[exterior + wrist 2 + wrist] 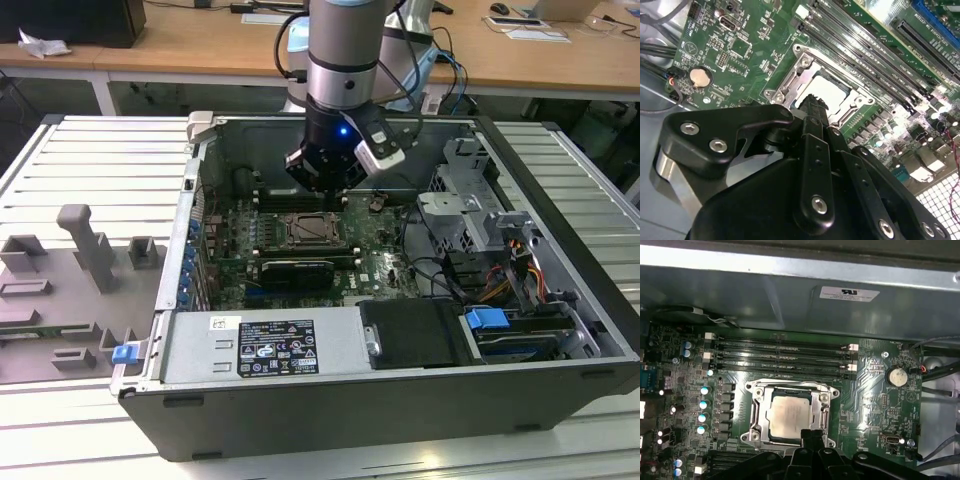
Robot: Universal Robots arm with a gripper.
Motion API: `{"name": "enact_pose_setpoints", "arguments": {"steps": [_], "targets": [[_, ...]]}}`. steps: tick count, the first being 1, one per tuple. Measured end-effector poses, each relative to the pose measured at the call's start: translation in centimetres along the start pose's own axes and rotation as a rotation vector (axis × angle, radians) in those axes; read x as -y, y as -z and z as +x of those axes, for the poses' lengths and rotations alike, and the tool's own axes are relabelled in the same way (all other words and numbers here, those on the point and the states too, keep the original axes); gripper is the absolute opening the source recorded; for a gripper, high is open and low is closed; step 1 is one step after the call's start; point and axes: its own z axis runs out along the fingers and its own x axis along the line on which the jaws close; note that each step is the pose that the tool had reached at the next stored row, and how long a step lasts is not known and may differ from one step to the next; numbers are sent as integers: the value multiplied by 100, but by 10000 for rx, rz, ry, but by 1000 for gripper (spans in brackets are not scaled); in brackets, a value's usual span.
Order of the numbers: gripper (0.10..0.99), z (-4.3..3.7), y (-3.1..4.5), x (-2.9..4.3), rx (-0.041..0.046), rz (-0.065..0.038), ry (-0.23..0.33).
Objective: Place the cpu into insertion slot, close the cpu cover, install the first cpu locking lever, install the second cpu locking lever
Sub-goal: 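Install the second cpu locking lever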
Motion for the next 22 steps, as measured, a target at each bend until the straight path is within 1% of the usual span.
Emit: {"name": "enact_pose_setpoints", "arguments": {"steps": [1, 4, 7, 8, 9, 10, 13, 14, 15, 16, 17, 18, 19, 20, 22], "targets": [[106, 1, -2, 16, -33, -103, -4], [106, 8, -12, 116, -82, -112, -9], [106, 14, -33, 155, -92, -115, -17], [106, 42, -53, 167, -129, -116, -21], [106, 67, -66, 199, -176, -119, -21], [106, 74, -72, 249, -202, -121, -25], [106, 97, -76, 329, -206, -121, -25], [106, 114, -79, 341, -206, -121, -27], [106, 136, -81, 349, -206, -121, -26], [106, 183, -84, 367, -206, -121, -24], [106, 251, -85, 386, -207, -121, -25], [106, 310, -87, 386, -207, -122, -23], [106, 374, -108, 384, -205, -126, -26], [106, 383, -145, 385, -206, -128, -26], [106, 392, -180, 387, -205, -146, -25]]}}
